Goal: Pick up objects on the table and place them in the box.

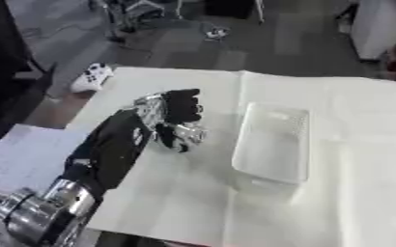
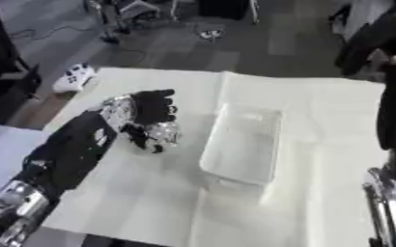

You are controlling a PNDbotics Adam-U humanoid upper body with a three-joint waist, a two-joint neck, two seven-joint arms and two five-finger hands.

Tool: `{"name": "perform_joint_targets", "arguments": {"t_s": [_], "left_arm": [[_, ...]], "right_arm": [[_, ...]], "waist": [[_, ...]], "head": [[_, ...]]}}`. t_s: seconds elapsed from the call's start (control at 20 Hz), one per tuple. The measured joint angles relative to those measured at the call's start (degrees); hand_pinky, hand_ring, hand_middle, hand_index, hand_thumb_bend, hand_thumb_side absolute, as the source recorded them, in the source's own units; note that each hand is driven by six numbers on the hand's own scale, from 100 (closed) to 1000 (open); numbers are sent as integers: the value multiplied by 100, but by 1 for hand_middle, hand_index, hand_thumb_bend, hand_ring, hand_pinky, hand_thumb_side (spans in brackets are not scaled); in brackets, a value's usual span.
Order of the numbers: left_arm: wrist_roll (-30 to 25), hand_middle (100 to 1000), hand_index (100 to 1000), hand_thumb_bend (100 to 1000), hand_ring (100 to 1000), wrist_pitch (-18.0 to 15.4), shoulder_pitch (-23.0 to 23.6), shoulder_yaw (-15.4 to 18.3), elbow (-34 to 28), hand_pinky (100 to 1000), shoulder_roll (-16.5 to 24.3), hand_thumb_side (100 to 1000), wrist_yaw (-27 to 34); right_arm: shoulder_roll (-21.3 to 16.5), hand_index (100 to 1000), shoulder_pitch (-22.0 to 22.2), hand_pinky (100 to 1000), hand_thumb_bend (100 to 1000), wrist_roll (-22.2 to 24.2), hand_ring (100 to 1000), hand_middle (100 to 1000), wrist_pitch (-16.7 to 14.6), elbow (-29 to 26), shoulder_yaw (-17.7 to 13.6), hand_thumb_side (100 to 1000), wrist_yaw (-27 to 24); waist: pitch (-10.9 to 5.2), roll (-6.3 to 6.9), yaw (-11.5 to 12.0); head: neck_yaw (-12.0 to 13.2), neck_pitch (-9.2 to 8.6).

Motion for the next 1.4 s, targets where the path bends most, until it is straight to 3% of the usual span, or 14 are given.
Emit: {"name": "perform_joint_targets", "arguments": {"t_s": [0.25, 0.45, 0.55, 0.85, 1.2, 1.4], "left_arm": [[-53, 293, 435, 180, 452, 30, 23, -3, 1, 720, 0, 1000, 116], [-54, 193, 406, 175, 320, 58, 43, -23, -2, 598, 0, 1000, 173], [42, 181, 401, 172, 299, 42, 48, -28, -3, 573, 0, 1000, 209], [385, 173, 396, 169, 289, 5, 42, -58, -9, 564, 2, 1000, 253], [439, 174, 399, 170, 291, 30, -88, -59, -55, 574, 13, 1000, 255], [441, 176, 401, 171, 293, 28, -228, -61, -114, 584, 70, 1000, 255]], "right_arm": [[0, 500, 0, 329, 429, 0, 295, 361, 0, 0, 0, 1000, 0], [0, 500, 0, 329, 429, 0, 295, 360, 0, 0, 0, 1000, 0], [0, 500, 0, 329, 429, -1, 295, 360, 1, 0, 0, 1000, 0], [-5, 499, 2, 328, 429, -2, 295, 360, 2, 0, -1, 1000, 0], [-9, 499, 20, 328, 429, -3, 296, 360, 3, 0, -1, 1000, 0], [-12, 499, 59, 328, 429, -12, 296, 360, 12, 0, -2, 1000, 0]], "waist": [[-1, 0, 1], [-1, 0, 1], [-1, 0, 1], [-5, 0, 9], [-62, 42, 41], [-106, 74, 73]], "head": [[0, 0], [0, 0], [0, 0], [0, 2], [5, 5], [127, 4]]}}
